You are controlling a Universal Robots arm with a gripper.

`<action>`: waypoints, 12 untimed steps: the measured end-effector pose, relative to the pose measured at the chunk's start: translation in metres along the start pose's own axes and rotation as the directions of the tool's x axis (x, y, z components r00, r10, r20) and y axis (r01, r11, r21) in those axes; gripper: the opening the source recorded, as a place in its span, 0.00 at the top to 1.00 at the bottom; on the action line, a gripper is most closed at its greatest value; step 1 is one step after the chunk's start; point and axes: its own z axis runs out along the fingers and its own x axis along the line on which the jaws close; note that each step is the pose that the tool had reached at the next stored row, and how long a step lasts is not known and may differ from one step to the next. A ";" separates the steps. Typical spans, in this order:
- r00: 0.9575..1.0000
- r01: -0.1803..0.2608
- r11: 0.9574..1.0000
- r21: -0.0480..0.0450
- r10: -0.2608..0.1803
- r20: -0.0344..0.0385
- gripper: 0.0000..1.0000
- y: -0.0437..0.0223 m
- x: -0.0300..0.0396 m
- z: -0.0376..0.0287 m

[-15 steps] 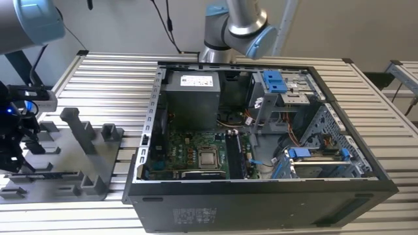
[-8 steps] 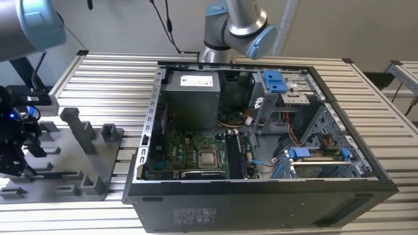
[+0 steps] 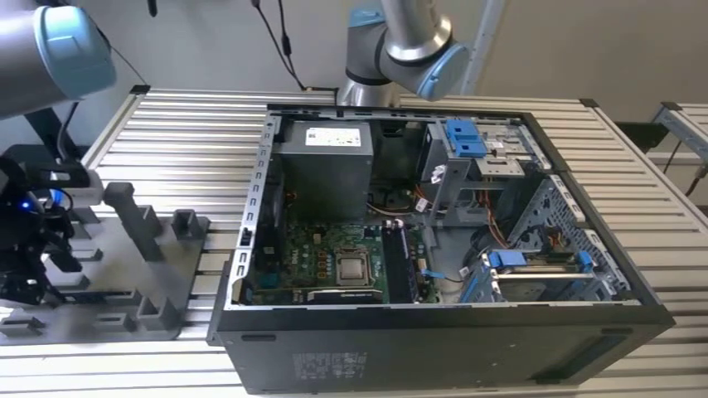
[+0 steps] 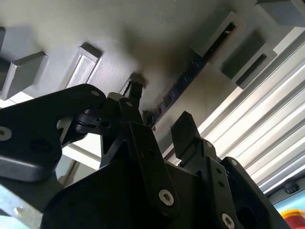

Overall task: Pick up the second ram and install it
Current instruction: 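Pick up the second ram and move it above second insertion slot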

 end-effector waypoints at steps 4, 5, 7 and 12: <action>1.000 0.000 1.000 0.000 0.000 0.000 0.46 0.0002 0.0026 0.0044; 1.000 0.000 1.000 0.000 0.000 0.000 0.46 0.0002 0.0035 0.0055; 1.000 0.000 1.000 0.000 0.000 0.000 0.46 0.0004 0.0049 0.0076; 1.000 0.000 1.000 0.000 0.000 0.000 0.46 0.0004 0.0053 0.0121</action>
